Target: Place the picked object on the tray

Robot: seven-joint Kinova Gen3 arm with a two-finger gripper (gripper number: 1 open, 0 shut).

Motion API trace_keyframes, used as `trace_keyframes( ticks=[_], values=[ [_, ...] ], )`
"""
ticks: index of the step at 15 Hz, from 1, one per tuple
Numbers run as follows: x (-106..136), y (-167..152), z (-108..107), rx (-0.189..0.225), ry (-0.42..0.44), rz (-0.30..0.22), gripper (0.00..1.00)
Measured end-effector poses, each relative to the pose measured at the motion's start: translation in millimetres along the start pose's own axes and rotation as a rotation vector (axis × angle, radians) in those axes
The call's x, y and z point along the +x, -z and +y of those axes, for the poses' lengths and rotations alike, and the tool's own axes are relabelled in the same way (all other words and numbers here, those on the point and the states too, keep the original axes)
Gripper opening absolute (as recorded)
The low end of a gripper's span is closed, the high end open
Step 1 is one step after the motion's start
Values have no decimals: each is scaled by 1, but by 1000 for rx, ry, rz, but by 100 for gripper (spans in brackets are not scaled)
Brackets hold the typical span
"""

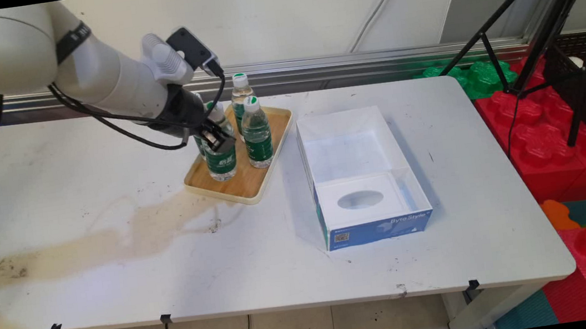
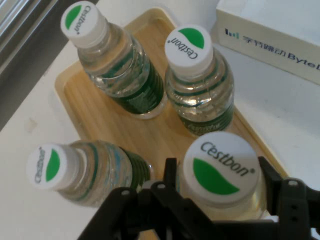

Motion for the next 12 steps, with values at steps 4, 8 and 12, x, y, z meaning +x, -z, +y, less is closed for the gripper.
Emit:
trace_keyframes(
  ticks=[4, 8, 12],
  values=[
    [-1, -20, -5, -30, -49, -7, 0],
    [-1, -35, -7, -63, -112, -16, 0],
    [-1, -44, -8, -88, -155, -21, 0]
  ],
)
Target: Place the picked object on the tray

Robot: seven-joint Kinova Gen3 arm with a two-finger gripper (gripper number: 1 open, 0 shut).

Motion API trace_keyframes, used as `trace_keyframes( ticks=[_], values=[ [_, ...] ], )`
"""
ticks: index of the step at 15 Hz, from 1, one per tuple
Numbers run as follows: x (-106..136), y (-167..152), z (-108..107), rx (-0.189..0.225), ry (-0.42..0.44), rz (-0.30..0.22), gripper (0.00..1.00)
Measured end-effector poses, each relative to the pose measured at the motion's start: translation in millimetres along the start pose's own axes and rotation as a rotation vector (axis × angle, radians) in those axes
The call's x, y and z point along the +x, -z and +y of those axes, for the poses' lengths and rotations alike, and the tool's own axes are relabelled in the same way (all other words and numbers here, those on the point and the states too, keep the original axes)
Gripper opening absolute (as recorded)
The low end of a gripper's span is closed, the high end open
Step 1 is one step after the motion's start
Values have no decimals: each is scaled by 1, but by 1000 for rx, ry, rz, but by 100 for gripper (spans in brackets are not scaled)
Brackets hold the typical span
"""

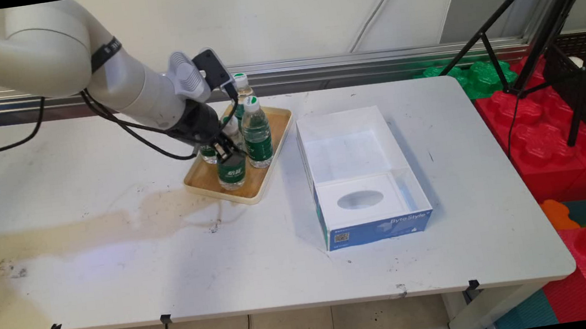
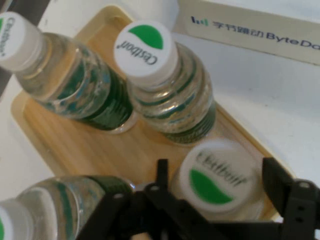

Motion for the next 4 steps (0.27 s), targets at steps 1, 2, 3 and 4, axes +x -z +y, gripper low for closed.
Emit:
trace_keyframes(
  ticks=[1, 2, 3, 4],
  values=[
    [0, -1, -1, -5, -9, -1, 100],
    [0, -3, -1, -10, -17, -2, 100],
    [0, -4, -2, -14, -26, -2, 100],
    [-9, -1, -5, -15, -28, -5, 100]
  ],
)
